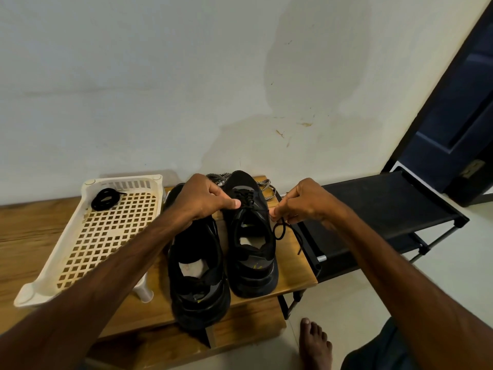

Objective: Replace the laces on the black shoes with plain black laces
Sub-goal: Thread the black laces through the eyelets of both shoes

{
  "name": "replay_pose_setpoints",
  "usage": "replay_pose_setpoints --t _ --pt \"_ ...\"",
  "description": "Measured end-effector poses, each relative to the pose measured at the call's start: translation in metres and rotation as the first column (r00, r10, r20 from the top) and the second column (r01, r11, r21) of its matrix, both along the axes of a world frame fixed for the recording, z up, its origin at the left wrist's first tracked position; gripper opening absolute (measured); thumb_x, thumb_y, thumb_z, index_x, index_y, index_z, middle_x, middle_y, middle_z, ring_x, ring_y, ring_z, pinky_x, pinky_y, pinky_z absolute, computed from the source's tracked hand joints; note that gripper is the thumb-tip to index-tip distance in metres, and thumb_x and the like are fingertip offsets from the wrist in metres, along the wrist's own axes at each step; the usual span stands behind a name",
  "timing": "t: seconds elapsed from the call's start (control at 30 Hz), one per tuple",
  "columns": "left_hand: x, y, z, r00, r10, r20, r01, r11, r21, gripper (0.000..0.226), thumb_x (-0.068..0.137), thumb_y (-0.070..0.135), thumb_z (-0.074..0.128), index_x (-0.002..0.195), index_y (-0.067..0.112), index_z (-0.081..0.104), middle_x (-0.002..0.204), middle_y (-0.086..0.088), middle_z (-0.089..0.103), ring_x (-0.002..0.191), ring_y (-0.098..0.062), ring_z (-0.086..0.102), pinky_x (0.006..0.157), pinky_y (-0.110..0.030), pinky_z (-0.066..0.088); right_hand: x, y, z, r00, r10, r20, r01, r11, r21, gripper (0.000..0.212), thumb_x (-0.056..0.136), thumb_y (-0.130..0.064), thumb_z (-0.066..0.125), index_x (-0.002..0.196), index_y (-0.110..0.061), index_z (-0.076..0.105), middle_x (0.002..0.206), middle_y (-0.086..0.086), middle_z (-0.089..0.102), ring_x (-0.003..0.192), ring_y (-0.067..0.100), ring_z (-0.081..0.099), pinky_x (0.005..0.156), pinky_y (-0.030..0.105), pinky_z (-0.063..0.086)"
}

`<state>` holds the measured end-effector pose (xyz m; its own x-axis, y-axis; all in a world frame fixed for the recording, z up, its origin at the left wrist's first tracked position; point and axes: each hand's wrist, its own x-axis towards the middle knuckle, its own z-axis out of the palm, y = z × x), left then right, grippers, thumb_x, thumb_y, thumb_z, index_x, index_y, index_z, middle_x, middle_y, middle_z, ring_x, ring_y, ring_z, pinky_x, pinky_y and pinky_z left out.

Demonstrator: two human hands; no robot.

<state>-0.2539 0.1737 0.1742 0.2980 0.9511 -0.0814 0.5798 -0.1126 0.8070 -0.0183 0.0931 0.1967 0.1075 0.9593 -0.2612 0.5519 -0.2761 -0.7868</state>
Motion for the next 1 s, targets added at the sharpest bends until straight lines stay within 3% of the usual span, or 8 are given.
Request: replay_pose_setpoints --t 0.2,0.37,0.53,0.63,0.7,0.8,0.87,1.0 --pt "0.001 -0.003 0.0 0.952 -0.22 -0.214 0.252 0.958 0.137 0.021 0.09 0.041 0.075 0.082 0.023 0.079 0.066 0.007 0.068 0.059 -0.001 0.058 0.06 -0.02 0.043 0.0 0.001 0.002 0.986 0.137 0.101 -0.144 0.987 0.066 0.014 0.086 -0.017 0.08 0.094 -0.005 0.079 0.089 0.008 0.079 0.089 0.026 0.077 0.085 0.039 0.063" --pt "0.005 -0.006 -0.001 0.906 -0.331 -0.265 0.372 0.92 0.122 0.022 0.1 0.032 0.062 0.084 0.021 0.071 0.07 0.009 0.073 0.055 0.007 0.061 0.053 -0.006 0.038 -0.007 0.004 0.003 0.958 0.261 0.123 -0.275 0.953 0.125 0.021 0.085 -0.024 0.082 0.103 -0.013 0.079 0.082 0.001 0.079 0.08 0.023 0.076 0.076 0.029 0.06" --pt "0.004 0.0 0.003 0.886 -0.331 -0.324 0.395 0.905 0.156 0.028 0.098 0.036 0.063 0.083 0.018 0.078 0.081 0.011 0.073 0.073 0.002 0.065 0.068 -0.024 0.048 -0.01 0.009 0.001 0.949 0.269 0.166 -0.294 0.943 0.152 0.009 0.087 -0.019 0.079 0.092 -0.011 0.081 0.075 -0.006 0.077 0.064 0.001 0.068 0.062 0.013 0.051" --pt "0.0 0.004 0.007 0.908 -0.31 -0.282 0.357 0.924 0.133 0.032 0.097 0.04 0.065 0.075 0.019 0.078 0.052 0.014 0.058 0.047 0.002 0.049 0.057 -0.024 0.038 -0.008 0.008 0.003 0.946 0.276 0.173 -0.299 0.946 0.124 0.007 0.089 -0.018 0.077 0.09 -0.012 0.08 0.07 -0.009 0.075 0.061 -0.001 0.066 0.062 0.015 0.05" --pt "-0.003 0.004 0.013 0.919 -0.33 -0.218 0.357 0.928 0.103 0.031 0.096 0.042 0.067 0.079 0.018 0.078 0.044 0.014 0.052 0.041 0.0 0.044 0.054 -0.024 0.036 -0.009 0.006 0.006 0.94 0.276 0.202 -0.307 0.942 0.138 0.01 0.09 -0.024 0.076 0.084 -0.016 0.079 0.066 -0.009 0.072 0.059 -0.001 0.063 0.062 0.017 0.049" --pt "-0.004 0.002 0.018 0.904 -0.39 -0.174 0.406 0.911 0.07 0.024 0.086 0.047 0.077 0.088 0.023 0.078 0.071 0.012 0.071 0.068 0.0 0.066 0.074 -0.026 0.054 -0.014 0.003 0.012 0.939 0.271 0.213 -0.315 0.926 0.209 0.021 0.094 -0.034 0.071 0.077 -0.021 0.074 0.07 0.007 0.069 0.06 0.014 0.057 0.063 0.031 0.049" --pt "0.001 -0.002 0.017 0.899 -0.369 -0.235 0.405 0.906 0.127 0.028 0.079 0.053 0.081 0.087 0.027 0.073 0.068 0.015 0.068 0.065 0.003 0.064 0.069 -0.023 0.052 -0.019 0.002 0.015 0.941 0.287 0.181 -0.327 0.91 0.255 0.023 0.096 -0.034 0.069 0.077 -0.022 0.073 0.067 0.002 0.067 0.06 0.015 0.056 0.062 0.034 0.048" --pt "0.014 -0.009 0.012 0.89 -0.21 -0.404 0.37 0.851 0.373 0.028 0.077 0.056 0.076 0.084 0.032 0.065 0.065 0.012 0.062 0.062 0.0 0.058 0.058 -0.022 0.04 -0.035 0.0 0.016 0.915 0.303 0.267 -0.38 0.869 0.316 0.014 0.098 -0.027 0.067 0.096 -0.02 0.079 0.082 -0.01 0.073 0.074 0.001 0.065 0.066 0.013 0.044"
